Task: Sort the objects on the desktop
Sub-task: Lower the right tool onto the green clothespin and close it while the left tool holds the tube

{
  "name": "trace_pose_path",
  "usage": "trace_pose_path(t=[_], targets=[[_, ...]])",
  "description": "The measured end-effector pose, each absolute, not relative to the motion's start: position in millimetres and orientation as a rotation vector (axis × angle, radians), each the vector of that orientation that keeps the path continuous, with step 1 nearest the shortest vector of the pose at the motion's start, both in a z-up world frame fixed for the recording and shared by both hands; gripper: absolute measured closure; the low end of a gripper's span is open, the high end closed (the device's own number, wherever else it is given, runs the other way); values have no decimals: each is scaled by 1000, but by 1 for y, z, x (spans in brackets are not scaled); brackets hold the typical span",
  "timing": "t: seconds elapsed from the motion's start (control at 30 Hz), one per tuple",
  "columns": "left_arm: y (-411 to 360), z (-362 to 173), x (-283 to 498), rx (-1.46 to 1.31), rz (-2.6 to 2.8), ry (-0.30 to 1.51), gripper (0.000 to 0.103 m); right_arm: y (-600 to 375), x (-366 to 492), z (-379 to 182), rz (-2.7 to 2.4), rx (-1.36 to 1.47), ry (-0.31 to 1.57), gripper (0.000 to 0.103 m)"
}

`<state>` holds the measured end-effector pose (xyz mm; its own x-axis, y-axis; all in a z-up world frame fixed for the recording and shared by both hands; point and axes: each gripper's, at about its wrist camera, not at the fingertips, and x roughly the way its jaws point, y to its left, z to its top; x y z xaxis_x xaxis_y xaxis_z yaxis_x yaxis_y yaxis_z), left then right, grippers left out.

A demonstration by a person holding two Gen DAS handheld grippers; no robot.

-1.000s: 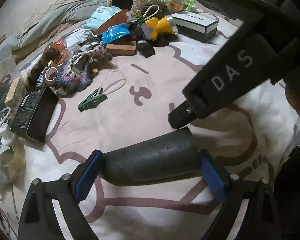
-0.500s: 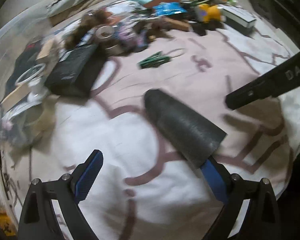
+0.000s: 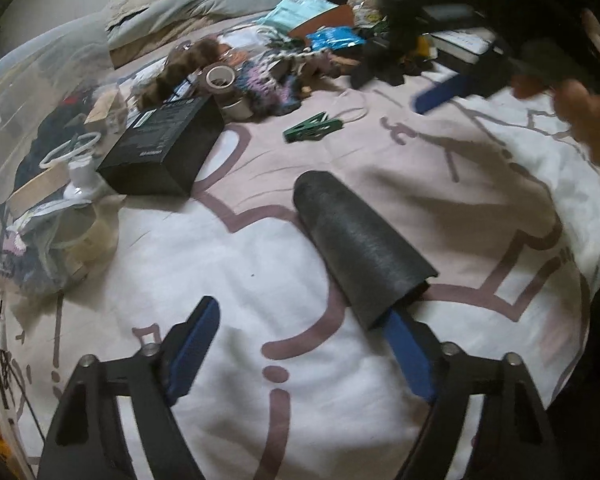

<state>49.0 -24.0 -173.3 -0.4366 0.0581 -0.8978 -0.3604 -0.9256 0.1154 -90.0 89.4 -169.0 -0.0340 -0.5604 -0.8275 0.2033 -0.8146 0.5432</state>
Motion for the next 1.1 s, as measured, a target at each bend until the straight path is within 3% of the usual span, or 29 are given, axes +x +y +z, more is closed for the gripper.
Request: trace_pose_path(t=[0.43,0.83,1.1], targets=[[-34,-175,46,-1478,2429,378,28,38,-117,-193,-1804,1828,-296,29],[-60,-181,47,-1486,2432,304,30,-1,-115,-205,-1954,1873,-13,36],[-55,-177,48,-1443,2423,306,36,-7,-102,-200,-2011,1813,133,57]])
